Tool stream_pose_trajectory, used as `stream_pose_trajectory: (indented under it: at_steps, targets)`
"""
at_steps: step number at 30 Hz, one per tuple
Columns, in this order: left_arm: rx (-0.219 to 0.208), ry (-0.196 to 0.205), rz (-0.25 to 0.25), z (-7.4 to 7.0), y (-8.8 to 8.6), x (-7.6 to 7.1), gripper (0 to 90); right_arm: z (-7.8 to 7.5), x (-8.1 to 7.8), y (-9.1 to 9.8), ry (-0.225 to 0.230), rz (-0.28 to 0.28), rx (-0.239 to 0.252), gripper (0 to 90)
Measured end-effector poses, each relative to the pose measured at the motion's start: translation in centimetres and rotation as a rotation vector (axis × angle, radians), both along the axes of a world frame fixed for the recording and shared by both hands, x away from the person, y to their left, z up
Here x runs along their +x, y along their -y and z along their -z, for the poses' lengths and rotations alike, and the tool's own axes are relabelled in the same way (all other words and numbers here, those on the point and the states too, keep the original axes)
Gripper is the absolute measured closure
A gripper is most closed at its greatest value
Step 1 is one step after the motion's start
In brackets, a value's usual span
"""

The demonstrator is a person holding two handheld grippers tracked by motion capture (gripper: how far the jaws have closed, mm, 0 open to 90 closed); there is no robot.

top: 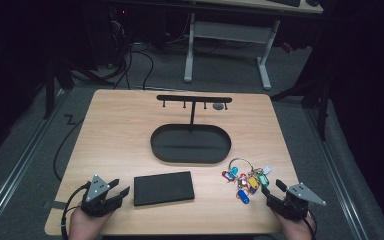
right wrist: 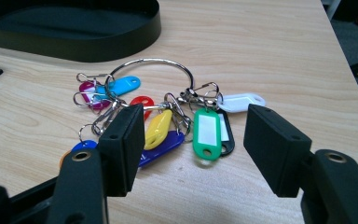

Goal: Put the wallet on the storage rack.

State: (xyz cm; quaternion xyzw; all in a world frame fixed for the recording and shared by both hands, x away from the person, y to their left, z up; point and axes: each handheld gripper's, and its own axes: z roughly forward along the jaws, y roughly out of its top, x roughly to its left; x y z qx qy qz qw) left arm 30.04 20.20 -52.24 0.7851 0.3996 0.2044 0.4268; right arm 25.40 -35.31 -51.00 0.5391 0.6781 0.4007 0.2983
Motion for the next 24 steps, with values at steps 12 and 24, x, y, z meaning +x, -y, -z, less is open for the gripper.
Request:
stream_pose_trajectory:
  at_steps: [12,24]
  targets:
    - [0.030,0.002,-0.034,0.3,0.4,0.7,54.6,0.2,-0.7,1.2,0.014,0.004,0.016,36.8]
    - [0.082,-0.003,-0.023,0.6,0.7,0.8,73.7,0.3,0.1,0.5,0.010,-0.040,0.002,38.4]
